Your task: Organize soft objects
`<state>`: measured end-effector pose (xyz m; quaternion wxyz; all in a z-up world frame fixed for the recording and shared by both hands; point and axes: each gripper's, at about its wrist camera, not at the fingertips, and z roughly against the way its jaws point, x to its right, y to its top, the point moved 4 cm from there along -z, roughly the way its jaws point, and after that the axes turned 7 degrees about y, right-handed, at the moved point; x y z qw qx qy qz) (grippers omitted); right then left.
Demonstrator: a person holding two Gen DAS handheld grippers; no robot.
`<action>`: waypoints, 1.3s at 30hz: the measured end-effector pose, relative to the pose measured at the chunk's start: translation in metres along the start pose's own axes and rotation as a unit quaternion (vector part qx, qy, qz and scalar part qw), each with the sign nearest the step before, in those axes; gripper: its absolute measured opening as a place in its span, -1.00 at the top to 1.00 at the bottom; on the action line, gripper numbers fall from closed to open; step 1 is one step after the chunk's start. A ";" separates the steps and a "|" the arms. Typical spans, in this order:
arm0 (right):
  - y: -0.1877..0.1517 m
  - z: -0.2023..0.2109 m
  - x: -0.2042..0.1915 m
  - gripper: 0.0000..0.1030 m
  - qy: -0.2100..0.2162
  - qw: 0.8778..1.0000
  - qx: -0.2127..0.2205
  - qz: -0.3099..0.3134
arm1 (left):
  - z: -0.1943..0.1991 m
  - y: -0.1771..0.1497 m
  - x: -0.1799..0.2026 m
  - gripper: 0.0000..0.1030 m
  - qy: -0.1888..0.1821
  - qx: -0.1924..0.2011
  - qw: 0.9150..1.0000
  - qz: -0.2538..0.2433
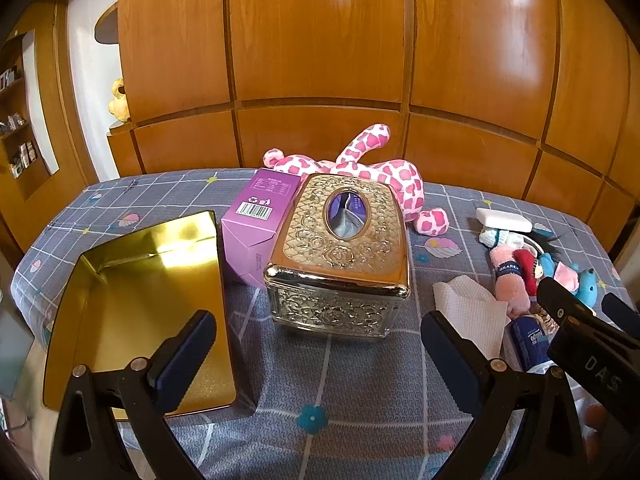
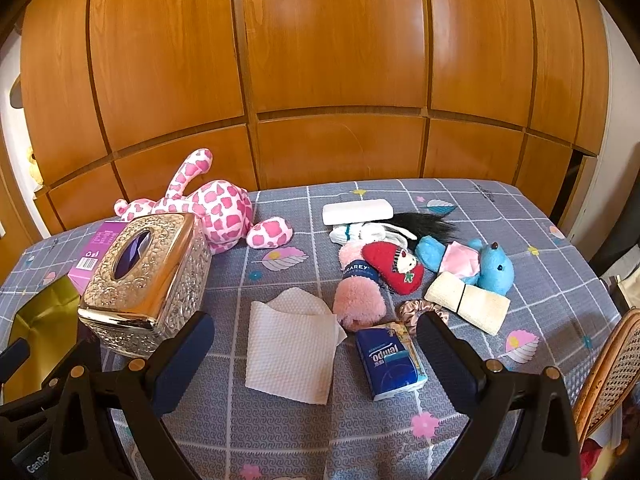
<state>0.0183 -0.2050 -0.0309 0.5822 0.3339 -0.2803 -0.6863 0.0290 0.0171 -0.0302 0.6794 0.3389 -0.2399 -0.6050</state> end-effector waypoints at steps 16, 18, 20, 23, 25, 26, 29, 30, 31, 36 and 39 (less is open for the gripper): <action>0.001 0.001 0.003 -1.00 0.000 1.000 0.002 -0.004 | 0.003 0.000 0.003 -0.99 -0.001 0.003 1.000 -0.003; 0.001 0.002 0.003 -1.00 0.000 1.000 0.003 -0.004 | 0.004 0.000 0.002 -0.99 -0.001 0.004 1.000 -0.004; 0.000 0.002 0.002 -1.00 0.000 1.000 0.002 -0.004 | 0.004 -0.001 0.003 -0.99 -0.002 0.004 1.000 -0.004; 0.000 0.002 0.003 -1.00 0.000 1.000 0.002 -0.005 | 0.005 -0.001 0.003 -0.99 -0.002 0.004 1.000 -0.005; 0.000 0.002 0.003 -1.00 0.000 1.000 0.003 -0.006 | 0.005 -0.001 0.003 -0.99 -0.002 0.004 1.000 -0.005; 0.000 0.002 0.004 -1.00 0.000 1.000 0.003 -0.006 | 0.005 -0.001 0.003 -0.99 -0.002 0.004 1.000 -0.005; 0.000 0.002 0.005 -1.00 0.000 1.000 0.003 -0.008 | 0.005 -0.001 0.005 -0.99 -0.003 0.003 1.000 -0.008; 0.000 0.002 0.006 -1.00 0.000 1.000 0.003 -0.008 | 0.005 -0.002 0.005 -0.99 -0.003 0.004 1.000 -0.008; 0.000 0.002 0.007 -1.00 -0.001 1.000 0.003 -0.009 | 0.005 -0.002 0.006 -0.99 -0.004 0.004 1.000 -0.009; -0.001 0.002 0.009 -1.00 -0.002 1.000 0.004 -0.012 | 0.006 -0.003 0.007 -0.99 -0.006 0.002 1.000 -0.012; -0.001 0.001 0.012 -1.00 -0.003 1.000 0.005 -0.015 | 0.005 -0.003 0.009 -0.99 -0.008 0.001 1.000 -0.014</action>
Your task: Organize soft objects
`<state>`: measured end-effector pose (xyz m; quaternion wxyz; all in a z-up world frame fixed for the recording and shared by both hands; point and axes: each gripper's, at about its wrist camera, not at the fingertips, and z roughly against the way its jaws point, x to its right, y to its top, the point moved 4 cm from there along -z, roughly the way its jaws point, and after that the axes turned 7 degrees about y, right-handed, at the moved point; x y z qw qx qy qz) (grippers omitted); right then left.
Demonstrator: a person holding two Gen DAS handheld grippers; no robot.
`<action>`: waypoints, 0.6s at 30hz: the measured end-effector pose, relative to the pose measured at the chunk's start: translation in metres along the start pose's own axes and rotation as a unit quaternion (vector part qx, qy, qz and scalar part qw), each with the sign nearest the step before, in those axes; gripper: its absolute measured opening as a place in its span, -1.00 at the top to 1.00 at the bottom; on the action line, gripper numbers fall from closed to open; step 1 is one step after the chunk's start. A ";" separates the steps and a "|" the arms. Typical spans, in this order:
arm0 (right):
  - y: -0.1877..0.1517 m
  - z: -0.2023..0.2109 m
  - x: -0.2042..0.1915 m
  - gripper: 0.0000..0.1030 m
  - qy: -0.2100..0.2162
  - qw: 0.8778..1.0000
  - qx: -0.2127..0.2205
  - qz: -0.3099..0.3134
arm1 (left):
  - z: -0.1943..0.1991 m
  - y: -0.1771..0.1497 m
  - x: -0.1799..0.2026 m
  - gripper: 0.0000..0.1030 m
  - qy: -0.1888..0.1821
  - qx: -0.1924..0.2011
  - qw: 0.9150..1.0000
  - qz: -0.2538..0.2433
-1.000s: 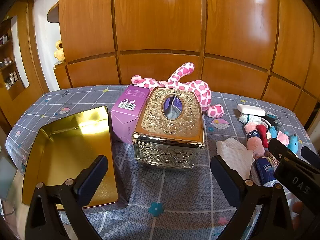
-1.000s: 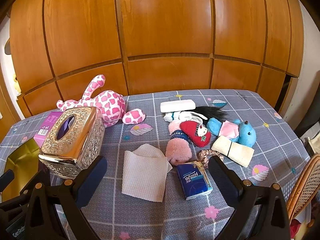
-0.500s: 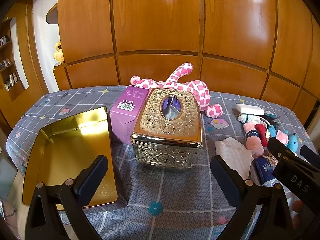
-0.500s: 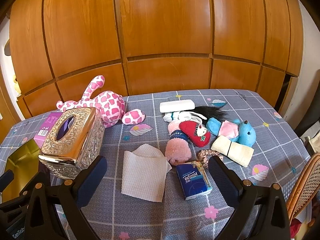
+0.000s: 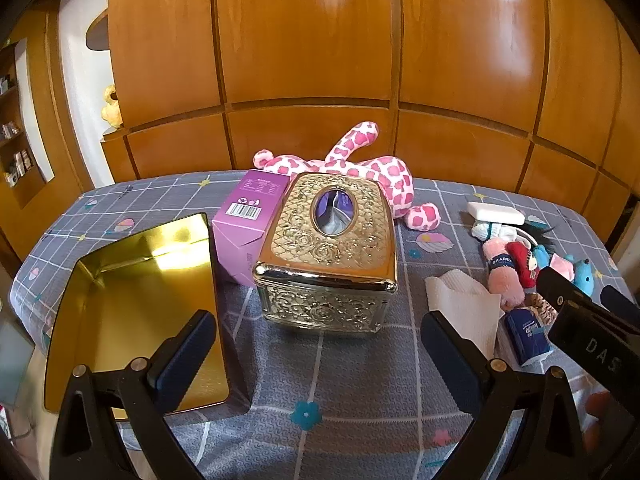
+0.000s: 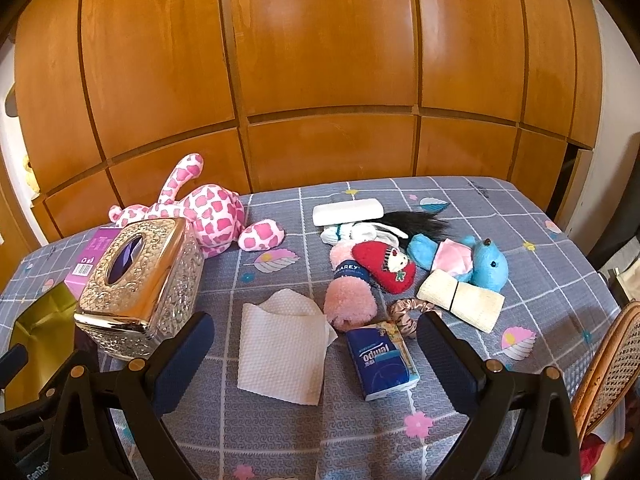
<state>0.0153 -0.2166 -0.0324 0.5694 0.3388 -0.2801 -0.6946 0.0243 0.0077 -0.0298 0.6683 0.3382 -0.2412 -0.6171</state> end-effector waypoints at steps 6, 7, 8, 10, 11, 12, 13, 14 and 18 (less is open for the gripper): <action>0.004 0.001 0.011 -1.00 -0.008 1.000 0.004 -0.007 | 0.002 0.001 0.009 -0.99 -0.014 0.006 1.000 -0.019; 0.006 0.001 0.015 -1.00 -0.010 1.000 0.005 -0.010 | 0.002 0.001 0.011 -0.99 -0.025 0.007 0.999 -0.023; 0.007 0.001 0.019 -1.00 -0.013 1.000 0.005 -0.013 | 0.002 0.000 0.013 -0.99 -0.039 0.007 0.999 -0.026; 0.009 0.001 0.030 -1.00 -0.022 1.000 0.005 -0.019 | 0.001 -0.001 0.018 -0.99 -0.076 -0.001 0.997 -0.031; 0.011 0.000 0.036 -1.00 -0.023 0.999 0.003 -0.023 | 0.000 -0.001 0.022 -0.99 -0.095 -0.011 0.995 -0.035; 0.013 0.000 0.045 -1.00 -0.024 0.999 0.001 -0.031 | -0.001 -0.002 0.025 -0.99 -0.106 -0.019 0.993 -0.040; 0.014 -0.002 0.054 -1.00 -0.028 0.999 -0.003 -0.039 | -0.003 -0.002 0.030 -0.99 -0.115 -0.027 0.992 -0.047; 0.016 -0.004 0.064 -1.00 -0.033 0.998 -0.008 -0.046 | -0.005 -0.003 0.036 -0.99 -0.130 -0.032 0.989 -0.058; 0.018 -0.011 0.102 -1.00 -0.054 0.996 -0.024 -0.064 | -0.010 -0.006 0.057 -0.97 -0.171 -0.051 0.981 -0.080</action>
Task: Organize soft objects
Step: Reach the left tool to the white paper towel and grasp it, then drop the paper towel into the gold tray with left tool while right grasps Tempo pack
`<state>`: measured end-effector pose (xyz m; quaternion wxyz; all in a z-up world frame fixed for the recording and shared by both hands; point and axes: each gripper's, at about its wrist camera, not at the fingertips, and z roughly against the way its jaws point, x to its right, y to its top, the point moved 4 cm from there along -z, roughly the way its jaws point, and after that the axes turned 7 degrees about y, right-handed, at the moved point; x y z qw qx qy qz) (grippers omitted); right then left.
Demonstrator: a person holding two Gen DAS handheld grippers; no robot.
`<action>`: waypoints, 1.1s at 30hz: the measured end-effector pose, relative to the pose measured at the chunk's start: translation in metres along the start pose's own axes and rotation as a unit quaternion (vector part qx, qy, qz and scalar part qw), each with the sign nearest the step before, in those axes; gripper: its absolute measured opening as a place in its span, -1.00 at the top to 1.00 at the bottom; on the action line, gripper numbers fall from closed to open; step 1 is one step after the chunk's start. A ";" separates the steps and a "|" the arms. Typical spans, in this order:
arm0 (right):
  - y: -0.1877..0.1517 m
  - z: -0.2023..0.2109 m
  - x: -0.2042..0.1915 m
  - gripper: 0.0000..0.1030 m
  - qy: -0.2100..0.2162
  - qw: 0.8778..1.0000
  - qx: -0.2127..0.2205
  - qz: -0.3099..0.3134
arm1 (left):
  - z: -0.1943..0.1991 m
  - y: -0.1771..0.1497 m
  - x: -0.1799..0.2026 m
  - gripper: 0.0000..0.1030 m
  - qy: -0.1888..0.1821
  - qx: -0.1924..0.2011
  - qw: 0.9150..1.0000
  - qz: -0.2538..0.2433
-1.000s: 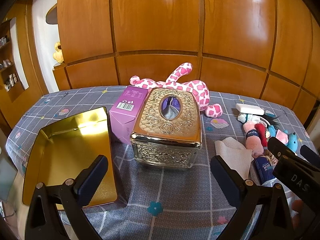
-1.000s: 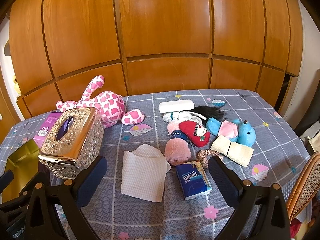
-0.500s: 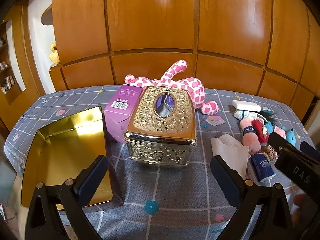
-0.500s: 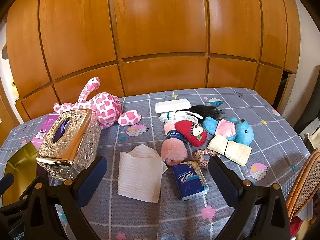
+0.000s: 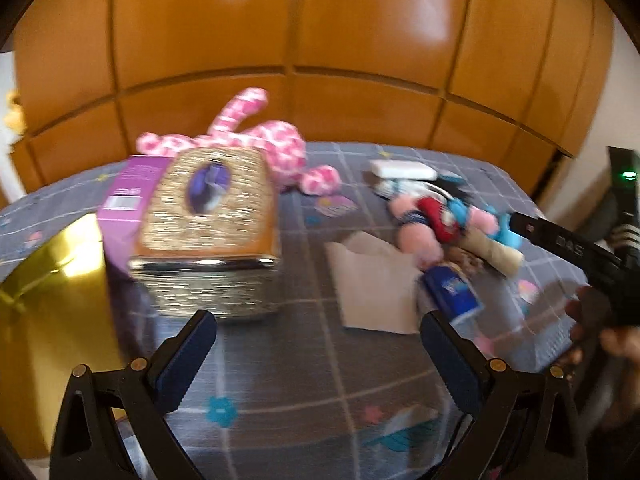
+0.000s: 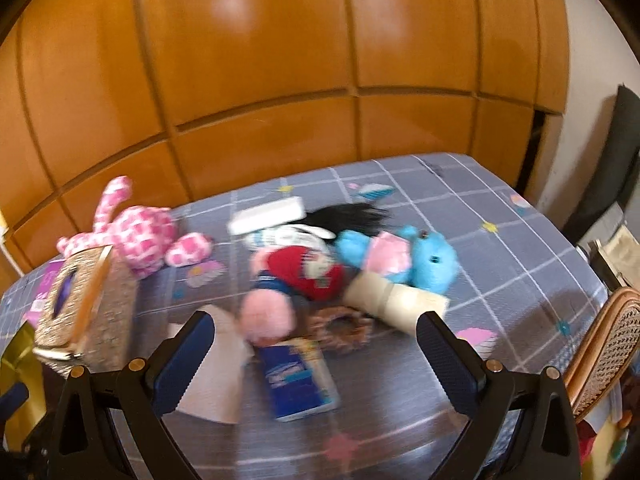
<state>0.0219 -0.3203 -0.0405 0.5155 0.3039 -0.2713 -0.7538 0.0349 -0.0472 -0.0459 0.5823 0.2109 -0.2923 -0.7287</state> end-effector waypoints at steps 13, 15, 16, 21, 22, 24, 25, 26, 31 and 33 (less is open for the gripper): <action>0.011 -0.032 0.060 -1.00 0.026 0.997 -0.004 -0.067 | -0.092 0.014 0.074 -0.34 0.006 -0.066 0.992 -0.104; 0.010 -0.035 0.057 -1.00 0.052 0.996 -0.008 -0.075 | -0.109 0.014 0.075 -0.34 0.015 -0.077 0.991 -0.104; 0.010 -0.034 0.055 -1.00 0.062 0.995 -0.004 -0.073 | -0.119 0.015 0.075 -0.34 0.019 -0.084 0.991 -0.103; 0.009 -0.033 0.046 -1.00 0.075 0.995 0.000 -0.061 | -0.149 0.015 0.074 -0.33 0.027 -0.104 0.990 -0.090; 0.009 -0.033 0.045 -1.00 0.075 0.995 0.000 -0.060 | -0.153 0.013 0.074 -0.33 0.027 -0.108 0.989 -0.093; 0.008 -0.035 0.045 -1.00 0.080 0.995 -0.004 -0.059 | -0.154 0.011 0.076 -0.05 0.016 -0.095 0.990 -0.101; 0.007 -0.037 0.044 -1.00 0.083 0.995 -0.008 -0.060 | -0.152 0.011 0.077 0.14 0.011 -0.087 0.990 -0.107; 0.006 -0.039 0.044 -1.00 0.084 0.994 -0.014 -0.061 | -0.148 0.010 0.077 0.53 0.009 -0.083 0.990 -0.110; -0.005 -0.058 0.032 -0.69 0.106 0.990 -0.076 -0.046 | -0.133 0.009 0.066 0.82 -0.020 -0.090 0.993 -0.076; -0.016 -0.072 0.022 -0.64 0.100 0.987 -0.119 -0.025 | -0.129 0.006 0.061 0.82 -0.027 -0.095 0.993 -0.070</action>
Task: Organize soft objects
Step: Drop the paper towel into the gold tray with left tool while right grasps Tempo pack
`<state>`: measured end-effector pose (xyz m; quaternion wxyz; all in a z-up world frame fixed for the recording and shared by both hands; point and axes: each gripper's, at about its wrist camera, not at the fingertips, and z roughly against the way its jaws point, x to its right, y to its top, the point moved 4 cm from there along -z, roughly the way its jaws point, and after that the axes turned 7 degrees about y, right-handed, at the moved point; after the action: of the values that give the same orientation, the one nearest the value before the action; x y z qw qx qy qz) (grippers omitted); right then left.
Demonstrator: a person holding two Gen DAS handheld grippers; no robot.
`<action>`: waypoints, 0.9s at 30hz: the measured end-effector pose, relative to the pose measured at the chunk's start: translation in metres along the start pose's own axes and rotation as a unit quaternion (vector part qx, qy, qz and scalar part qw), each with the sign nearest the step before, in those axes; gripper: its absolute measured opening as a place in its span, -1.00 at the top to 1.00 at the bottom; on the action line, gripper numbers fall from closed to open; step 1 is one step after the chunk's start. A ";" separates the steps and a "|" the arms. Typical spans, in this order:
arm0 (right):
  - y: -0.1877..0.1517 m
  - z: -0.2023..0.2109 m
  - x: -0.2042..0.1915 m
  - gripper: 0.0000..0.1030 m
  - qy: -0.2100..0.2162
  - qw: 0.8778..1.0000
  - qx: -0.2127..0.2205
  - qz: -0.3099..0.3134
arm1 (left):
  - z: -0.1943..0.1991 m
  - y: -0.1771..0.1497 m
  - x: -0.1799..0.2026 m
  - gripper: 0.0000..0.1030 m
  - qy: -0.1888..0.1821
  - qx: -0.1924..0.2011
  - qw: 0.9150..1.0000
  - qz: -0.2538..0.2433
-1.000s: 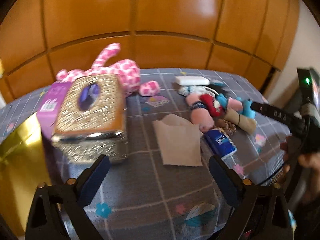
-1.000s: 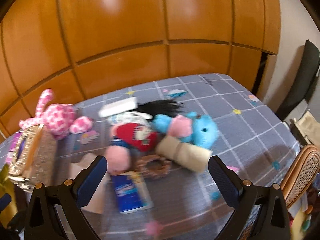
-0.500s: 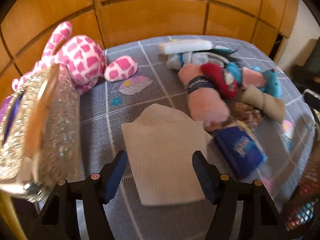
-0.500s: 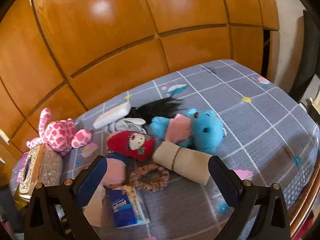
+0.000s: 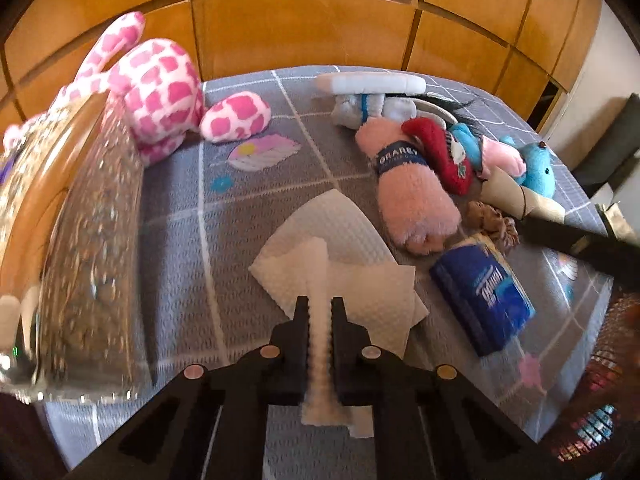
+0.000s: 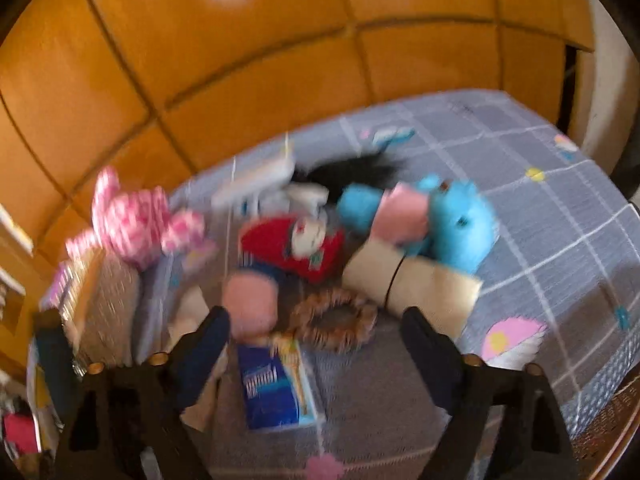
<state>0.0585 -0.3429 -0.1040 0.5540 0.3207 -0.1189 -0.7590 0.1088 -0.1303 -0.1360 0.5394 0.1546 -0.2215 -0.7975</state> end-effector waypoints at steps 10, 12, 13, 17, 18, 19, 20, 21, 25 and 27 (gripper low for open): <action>-0.038 -0.039 -0.024 -0.06 -0.001 0.995 -0.085 0.060 | -0.002 -0.012 0.002 0.78 0.013 0.003 1.000 -0.004; -0.038 -0.039 -0.023 -0.05 -0.004 0.994 -0.086 0.063 | -0.001 -0.011 0.001 0.79 0.012 0.004 1.000 0.000; -0.038 -0.039 -0.023 -0.04 -0.005 0.994 -0.085 0.064 | 0.000 -0.012 0.000 0.80 0.012 0.004 1.000 0.002; -0.039 -0.038 -0.026 -0.03 -0.014 0.993 -0.082 0.080 | 0.015 -0.013 0.000 0.85 -0.002 0.016 1.000 0.011; -0.039 -0.038 -0.027 -0.03 -0.014 0.993 -0.082 0.083 | 0.021 -0.012 0.000 0.85 -0.005 0.022 1.000 0.009; -0.039 -0.038 -0.028 -0.03 -0.015 0.993 -0.081 0.083 | 0.029 -0.012 0.001 0.85 -0.015 0.027 0.999 0.009; -0.039 -0.037 -0.027 -0.03 -0.014 0.993 -0.081 0.083 | 0.038 -0.012 0.001 0.85 -0.026 0.036 0.999 0.011; -0.038 -0.039 -0.028 -0.03 -0.014 0.993 -0.082 0.083 | 0.046 -0.010 0.001 0.85 -0.029 0.045 0.999 0.012; -0.039 -0.038 -0.027 -0.03 -0.015 0.993 -0.081 0.085 | 0.088 -0.003 -0.009 0.85 -0.044 0.089 0.995 0.026; -0.039 -0.040 -0.028 -0.03 -0.017 0.993 -0.081 0.087 | 0.113 0.003 -0.023 0.85 -0.040 0.118 0.991 0.043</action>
<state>0.0585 -0.2967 -0.1451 0.6402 0.2506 -0.0941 -0.7200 0.0650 -0.0884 -0.0381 0.5415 0.1754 -0.3421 -0.7476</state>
